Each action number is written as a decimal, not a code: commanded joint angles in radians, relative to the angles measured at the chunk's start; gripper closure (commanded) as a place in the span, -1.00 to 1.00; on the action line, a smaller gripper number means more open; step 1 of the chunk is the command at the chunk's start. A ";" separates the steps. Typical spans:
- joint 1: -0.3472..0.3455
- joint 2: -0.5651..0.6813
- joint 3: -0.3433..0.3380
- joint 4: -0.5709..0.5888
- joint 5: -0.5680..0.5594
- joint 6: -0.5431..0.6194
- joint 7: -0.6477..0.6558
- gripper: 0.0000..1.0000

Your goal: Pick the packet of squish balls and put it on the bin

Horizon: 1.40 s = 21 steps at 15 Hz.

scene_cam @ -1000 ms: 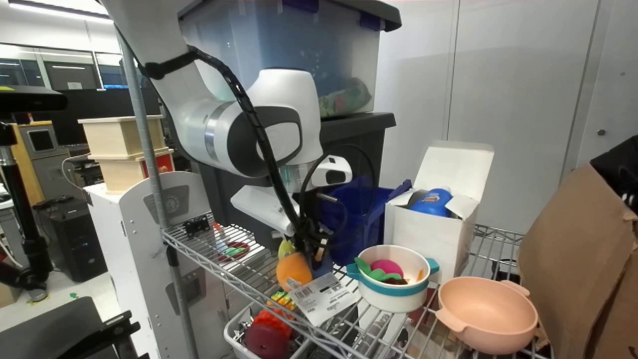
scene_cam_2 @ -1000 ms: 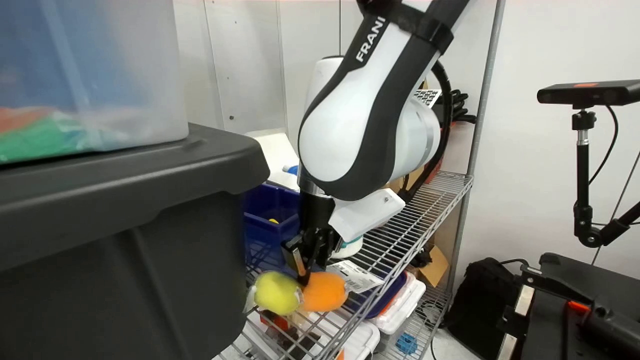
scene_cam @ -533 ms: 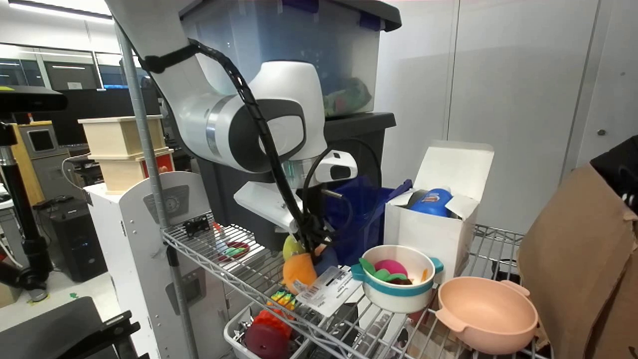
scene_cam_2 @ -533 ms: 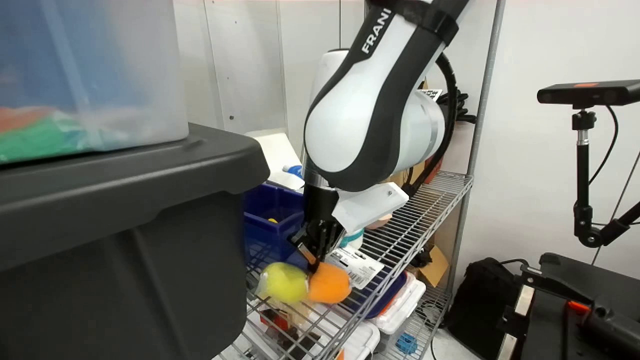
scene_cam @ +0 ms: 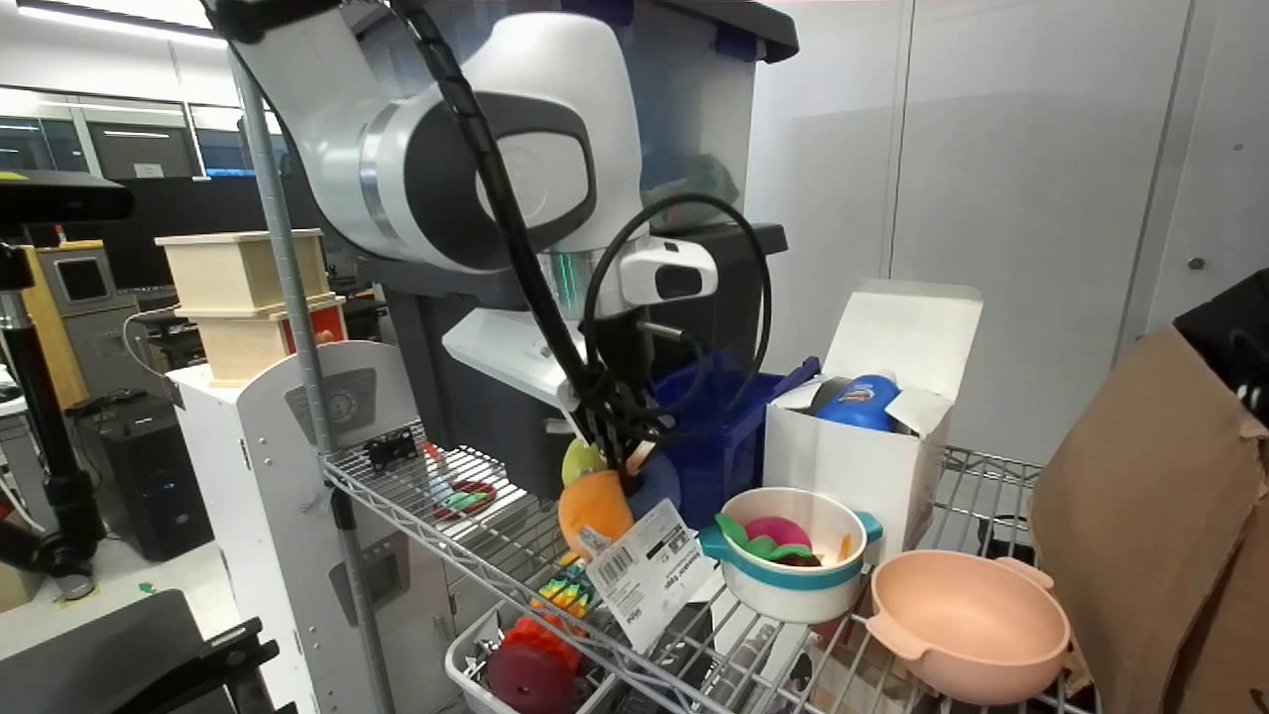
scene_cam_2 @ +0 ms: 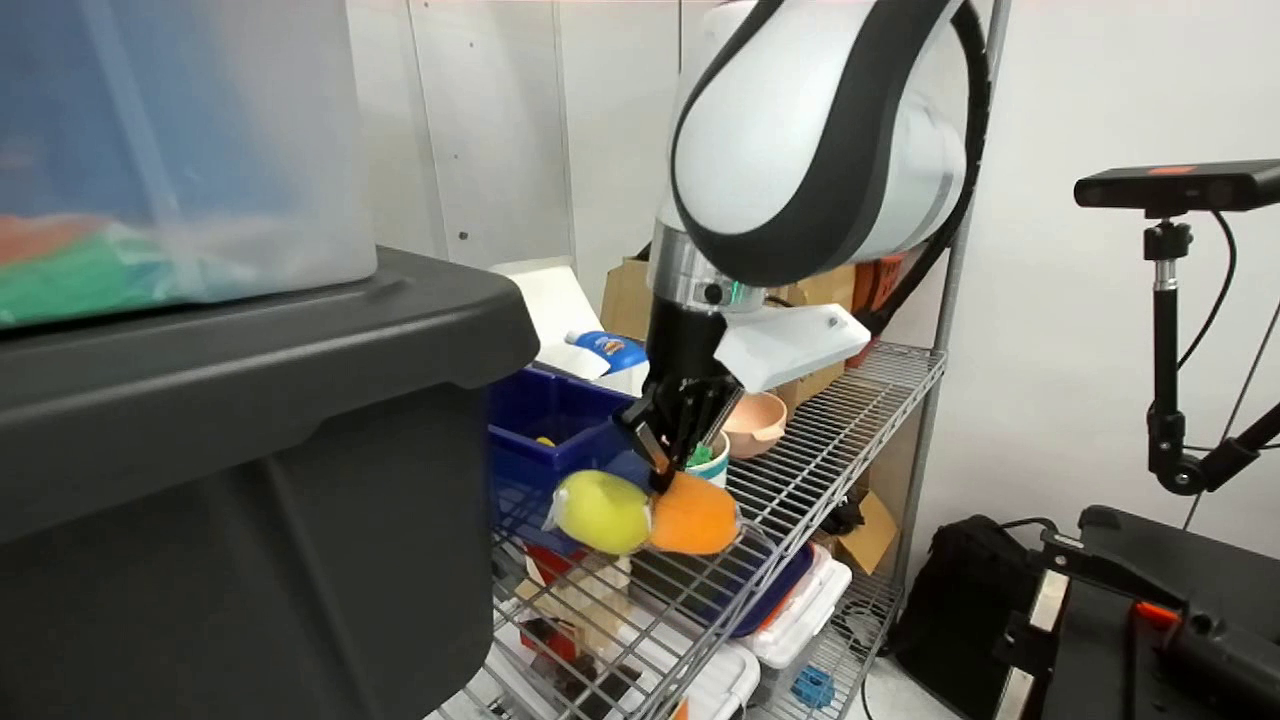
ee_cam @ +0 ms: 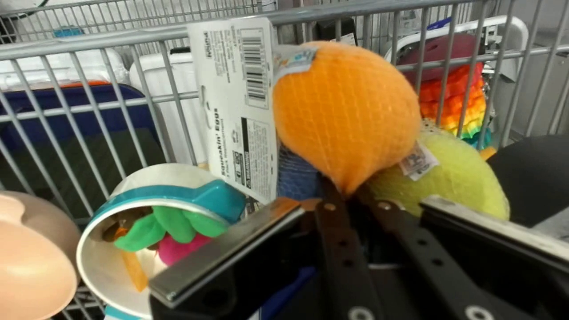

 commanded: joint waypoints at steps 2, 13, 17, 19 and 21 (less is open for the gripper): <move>-0.036 -0.168 0.026 -0.126 0.045 0.010 -0.036 0.95; -0.034 -0.312 0.023 -0.169 0.107 0.009 -0.043 0.95; -0.016 -0.299 0.012 -0.129 0.106 0.029 0.001 0.95; -0.010 -0.283 0.008 -0.103 0.097 0.042 0.018 0.95; -0.001 -0.252 -0.002 -0.063 0.084 0.053 0.045 0.95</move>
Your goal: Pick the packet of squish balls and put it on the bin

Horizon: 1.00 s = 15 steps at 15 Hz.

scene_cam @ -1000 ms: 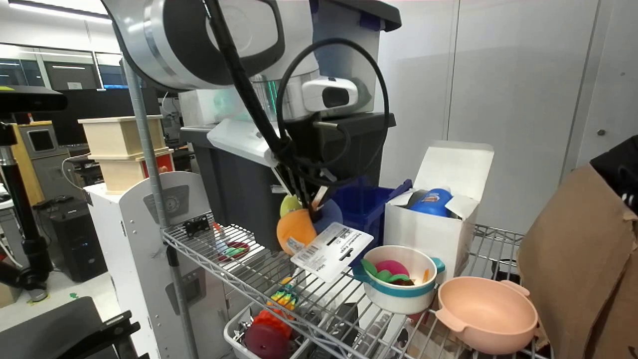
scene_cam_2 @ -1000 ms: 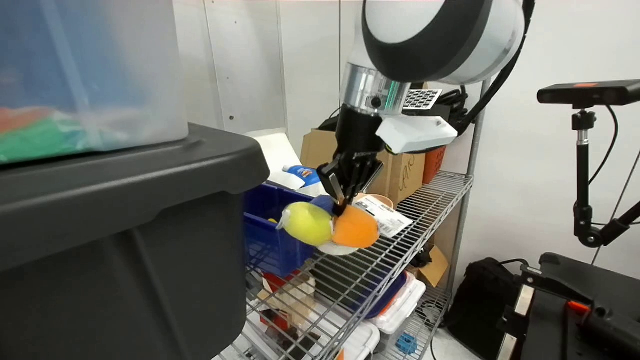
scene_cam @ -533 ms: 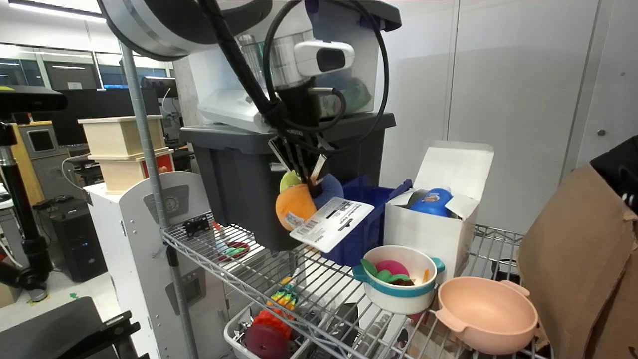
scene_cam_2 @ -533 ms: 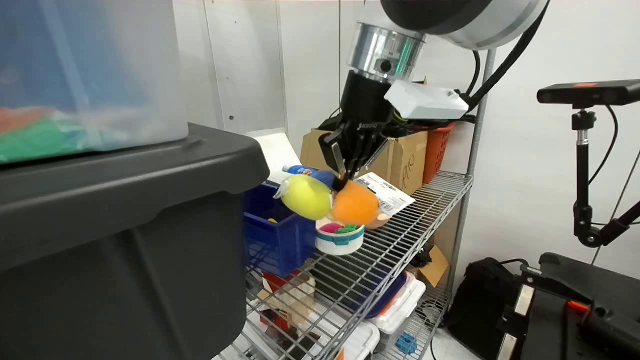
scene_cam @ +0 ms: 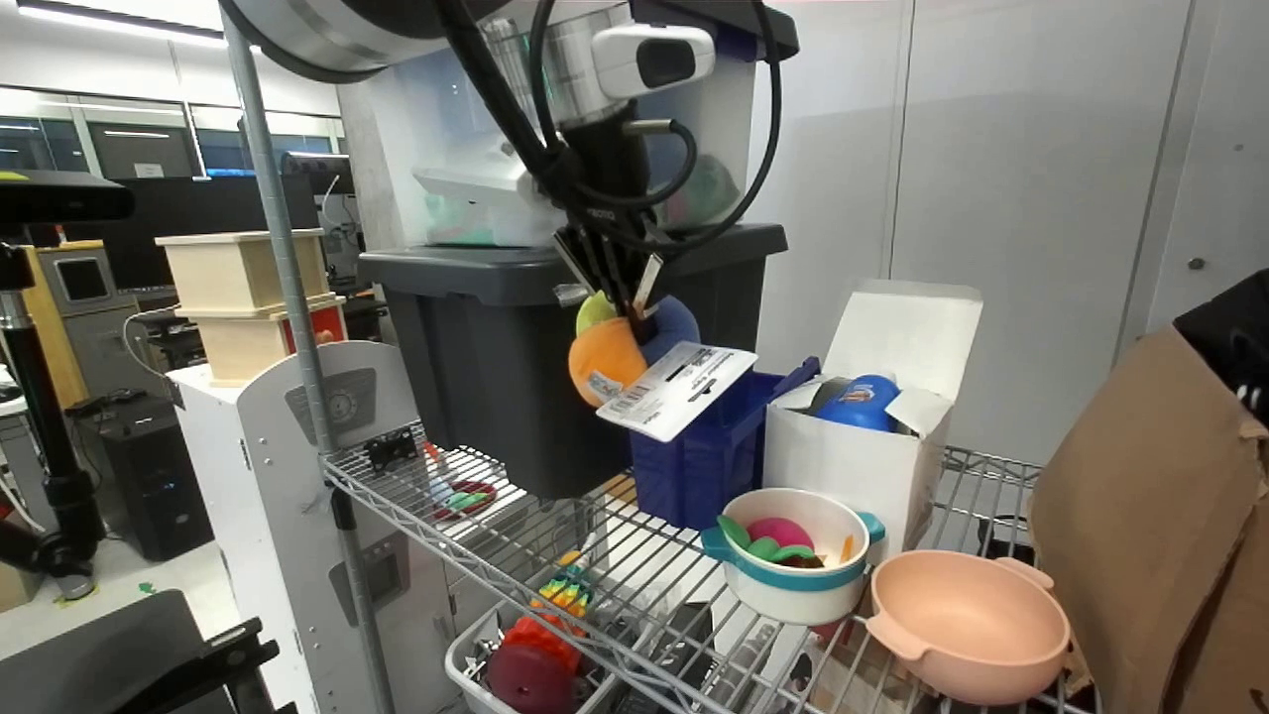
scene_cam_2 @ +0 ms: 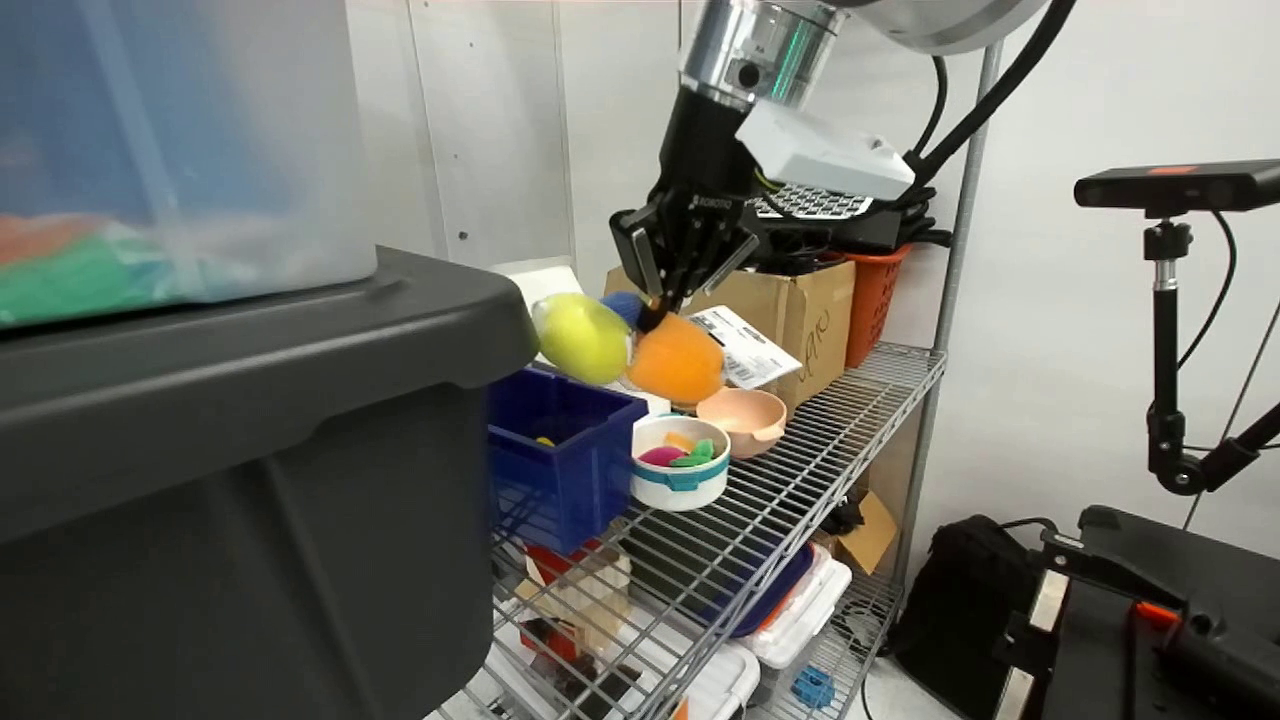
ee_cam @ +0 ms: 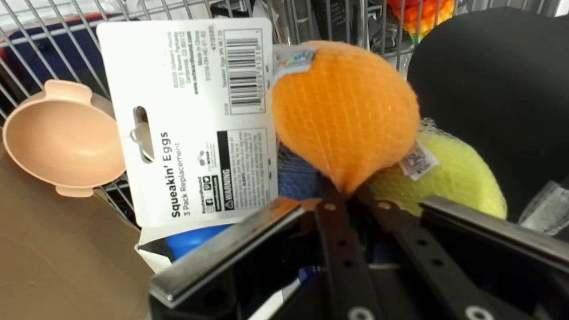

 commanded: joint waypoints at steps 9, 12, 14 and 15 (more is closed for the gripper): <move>0.122 0.241 -0.135 0.280 -0.074 0.082 0.198 0.95; 0.158 0.287 -0.168 0.326 -0.086 0.076 0.239 0.95; 0.171 0.300 -0.175 0.342 -0.083 0.067 0.252 0.95; 0.173 0.302 -0.174 0.345 -0.079 0.063 0.254 0.95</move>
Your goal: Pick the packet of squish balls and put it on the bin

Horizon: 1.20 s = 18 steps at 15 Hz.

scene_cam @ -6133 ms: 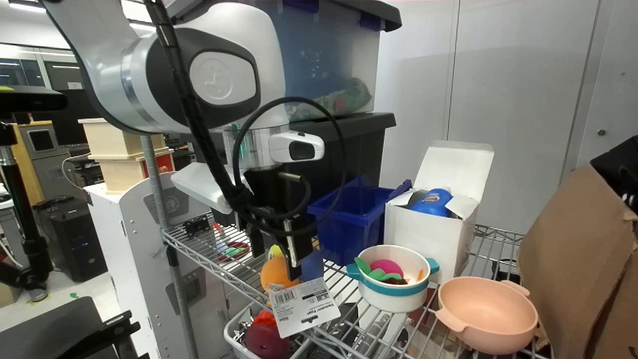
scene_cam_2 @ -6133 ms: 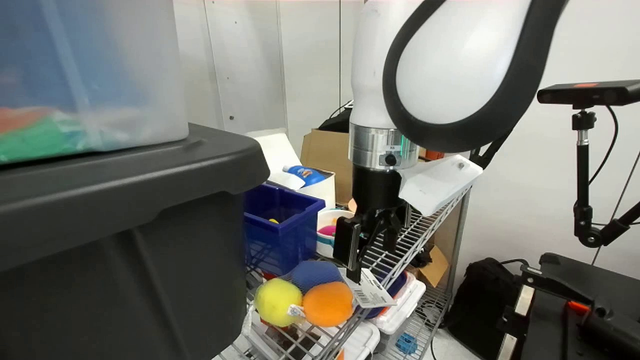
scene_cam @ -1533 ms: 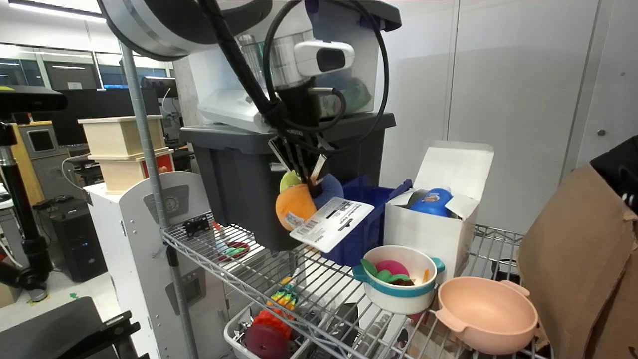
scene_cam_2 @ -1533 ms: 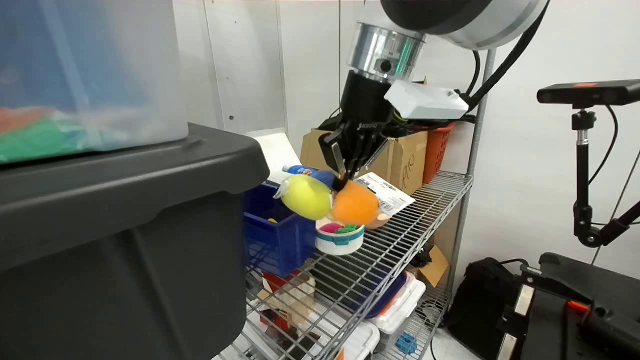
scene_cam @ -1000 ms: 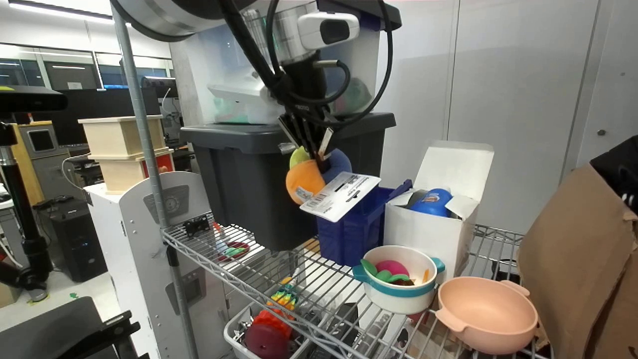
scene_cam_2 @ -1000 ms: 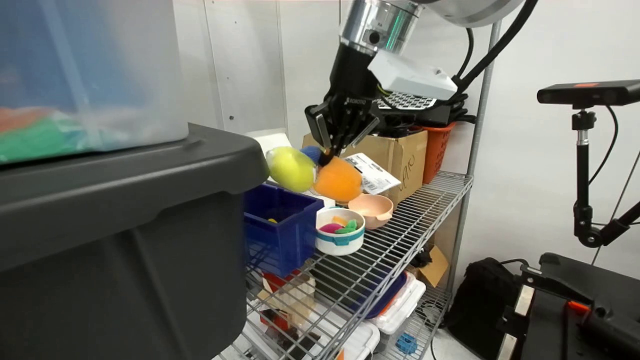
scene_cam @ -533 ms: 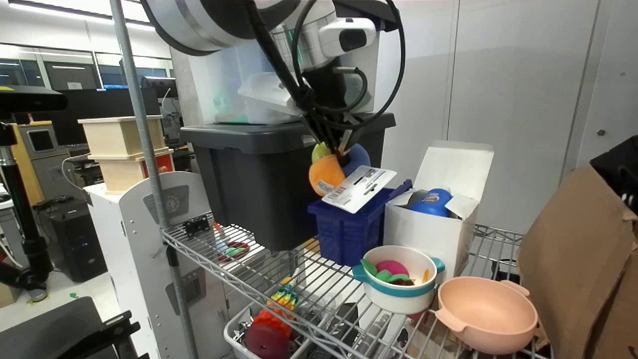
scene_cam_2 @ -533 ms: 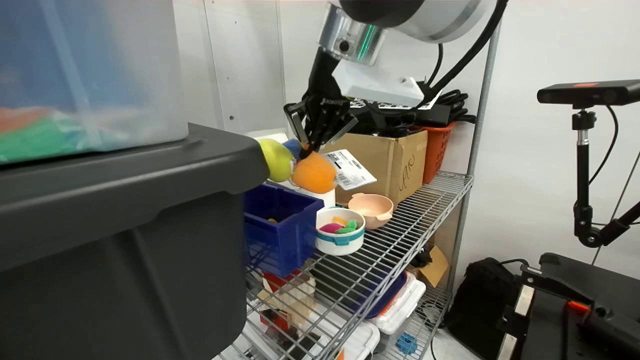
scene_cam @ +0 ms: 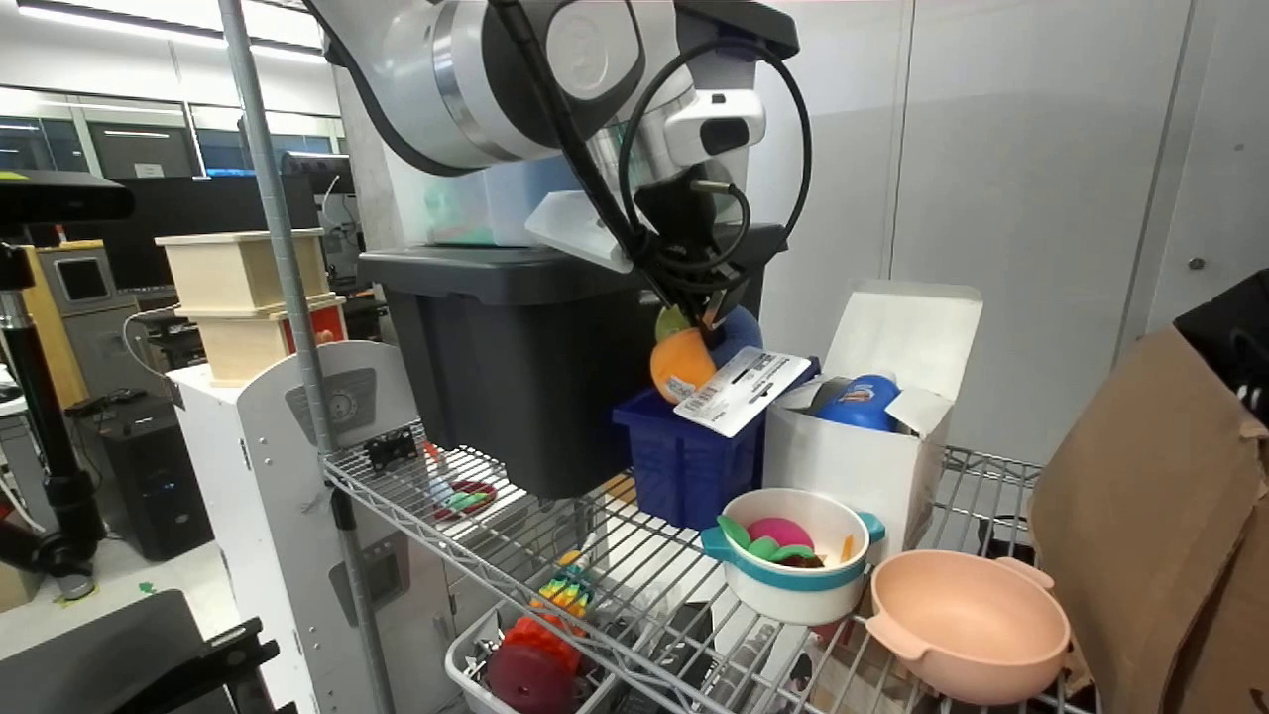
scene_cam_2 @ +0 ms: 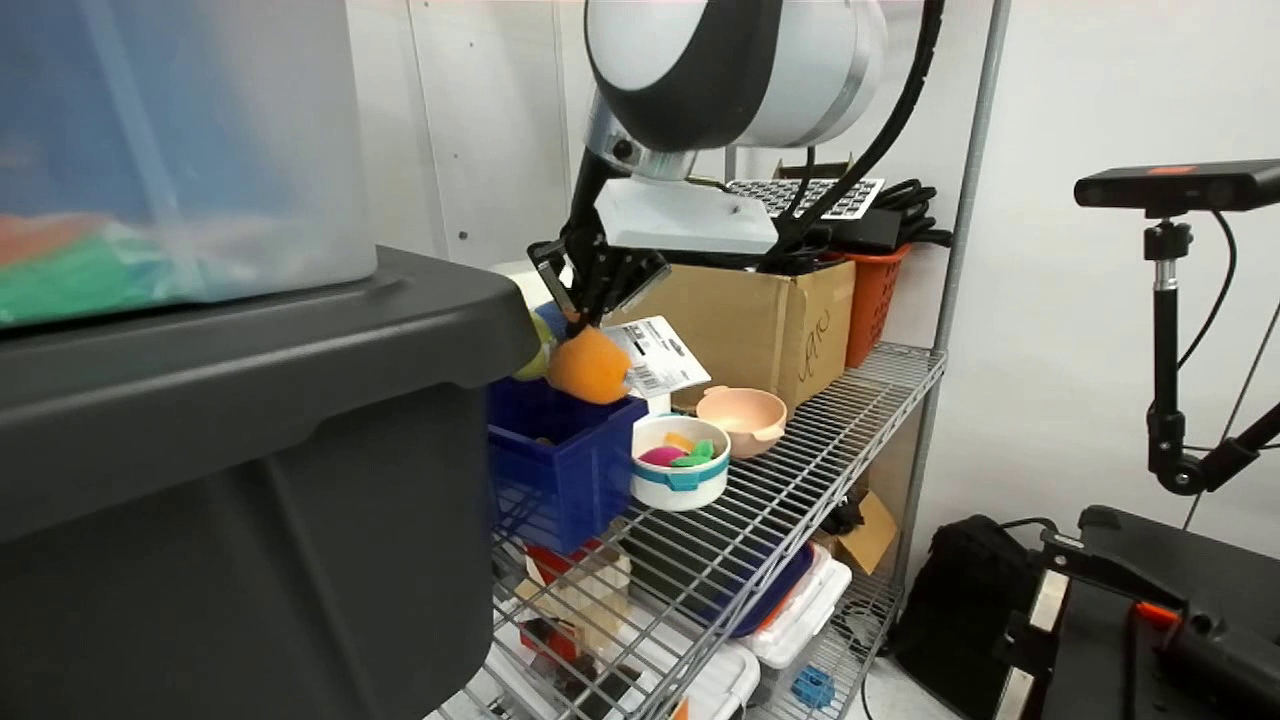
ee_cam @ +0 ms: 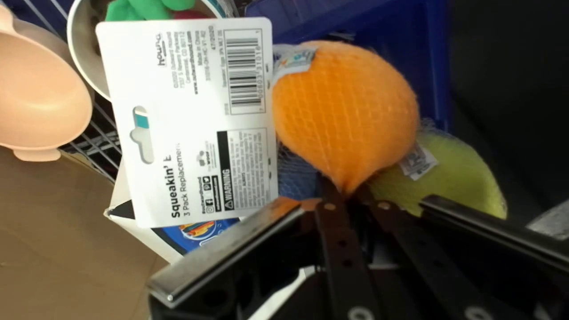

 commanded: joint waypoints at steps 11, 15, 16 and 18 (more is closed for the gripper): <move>0.022 0.000 -0.008 0.027 0.004 -0.021 0.028 -0.43; 0.016 -0.011 -0.002 0.020 0.007 -0.025 0.022 -0.97; 0.016 -0.013 -0.001 0.018 0.008 -0.026 0.021 -1.00; 0.012 -0.027 0.004 0.008 0.011 -0.035 0.018 -1.00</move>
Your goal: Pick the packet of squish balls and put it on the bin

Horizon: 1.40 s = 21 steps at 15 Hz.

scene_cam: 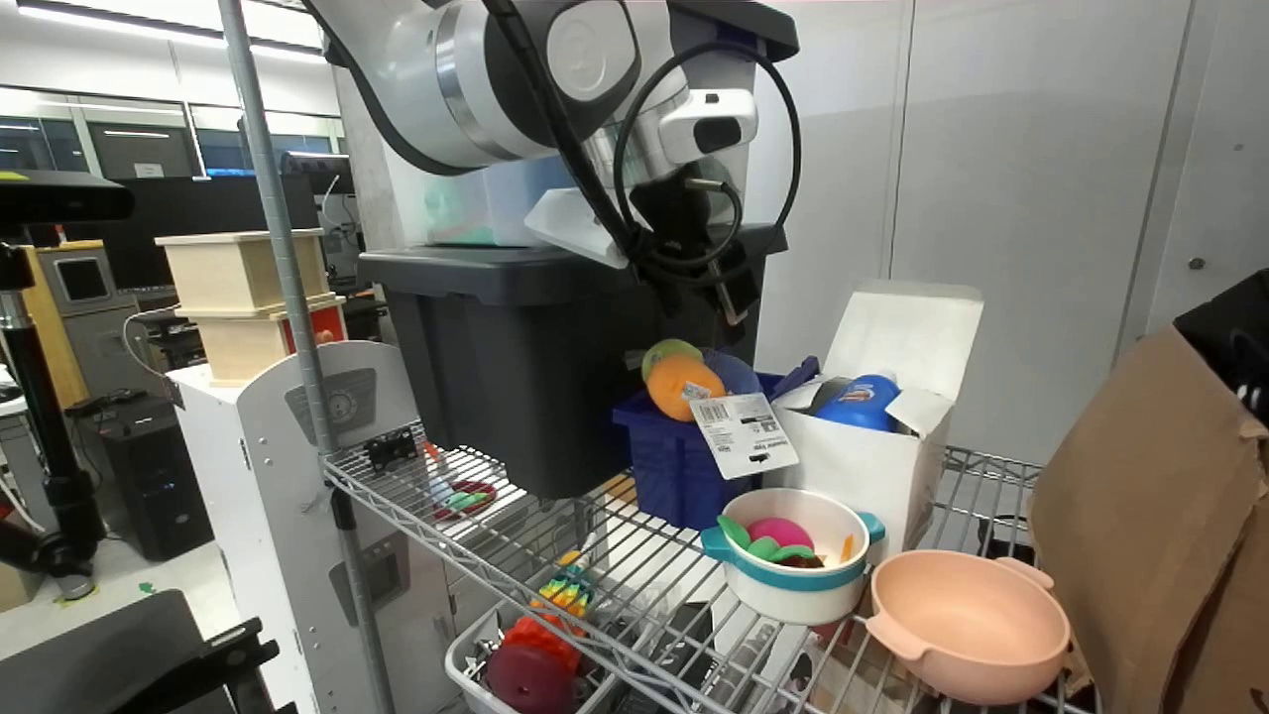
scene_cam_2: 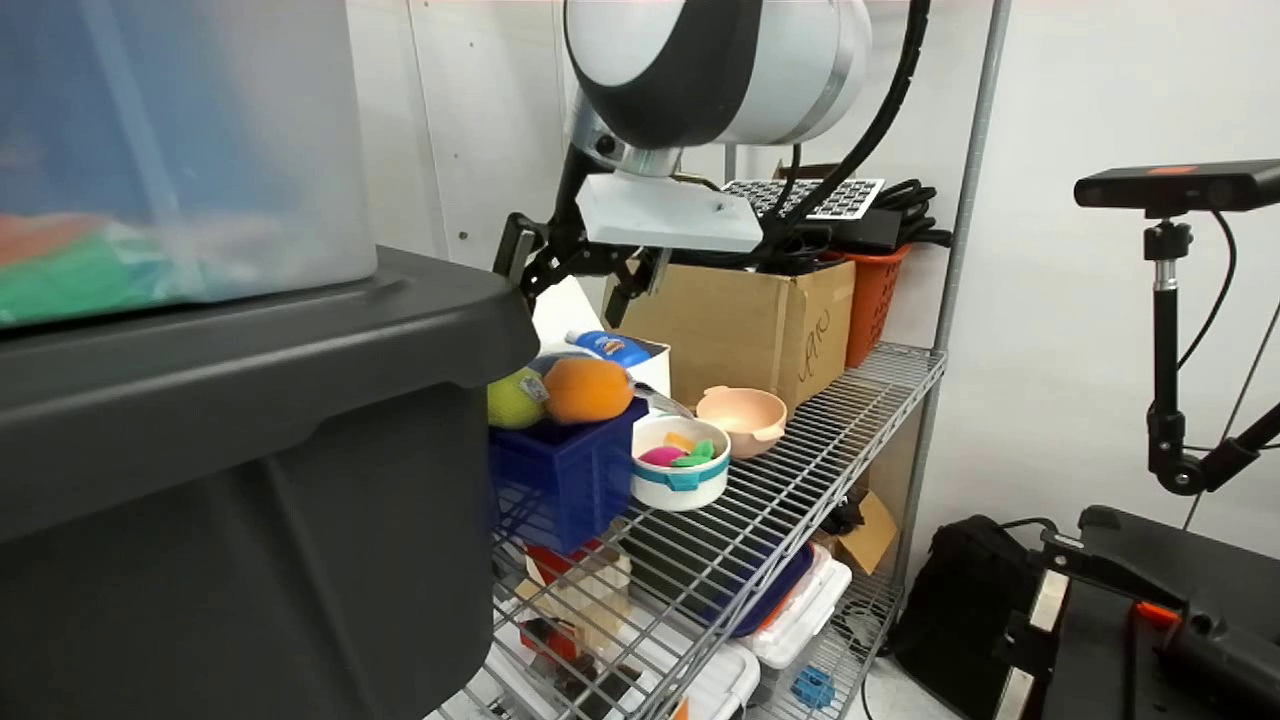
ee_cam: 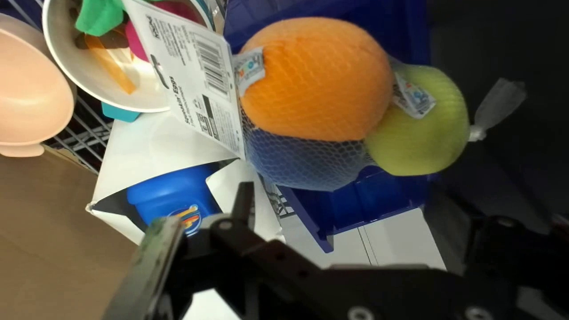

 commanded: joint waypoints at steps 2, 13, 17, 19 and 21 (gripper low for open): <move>-0.013 -0.067 0.016 -0.044 0.014 -0.057 -0.010 -1.00; -0.085 -0.247 0.026 -0.188 0.008 -0.239 -0.055 -1.00; -0.098 -0.310 0.031 -0.261 0.002 -0.276 -0.092 -1.00; -0.104 -0.357 0.036 -0.296 0.001 -0.326 -0.125 -1.00; -0.105 -0.411 0.034 -0.339 -0.016 -0.361 -0.153 -1.00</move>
